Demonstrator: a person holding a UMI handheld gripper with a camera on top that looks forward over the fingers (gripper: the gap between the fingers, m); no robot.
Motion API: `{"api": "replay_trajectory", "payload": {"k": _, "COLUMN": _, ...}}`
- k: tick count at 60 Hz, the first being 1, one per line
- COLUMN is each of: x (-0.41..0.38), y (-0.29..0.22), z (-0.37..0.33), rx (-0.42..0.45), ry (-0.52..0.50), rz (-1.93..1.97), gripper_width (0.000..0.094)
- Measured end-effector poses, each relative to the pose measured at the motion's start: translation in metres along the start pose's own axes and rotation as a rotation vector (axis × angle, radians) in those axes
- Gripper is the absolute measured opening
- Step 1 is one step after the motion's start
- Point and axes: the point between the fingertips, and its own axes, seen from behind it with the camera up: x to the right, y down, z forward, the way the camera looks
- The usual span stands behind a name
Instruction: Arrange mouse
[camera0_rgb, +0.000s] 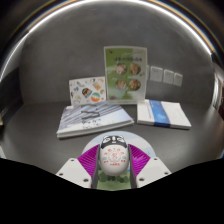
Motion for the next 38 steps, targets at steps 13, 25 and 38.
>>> {"api": "replay_trajectory", "payload": {"k": 13, "x": 0.006, "y": 0.042, "z": 0.026, "rx": -0.089, "ry": -0.069, "rz": -0.040, "gripper_width": 0.0444}}
{"api": "replay_trajectory", "payload": {"k": 25, "x": 0.002, "y": 0.046, "z": 0.006, "rx": -0.090, "ry": -0.167, "rz": -0.019, "gripper_width": 0.0845}}
{"api": "replay_trajectory", "payload": {"k": 38, "x": 0.044, "y": 0.045, "z": -0.076, "rx": -0.018, "ry": -0.205, "rz": 0.073, "gripper_width": 0.0836}}
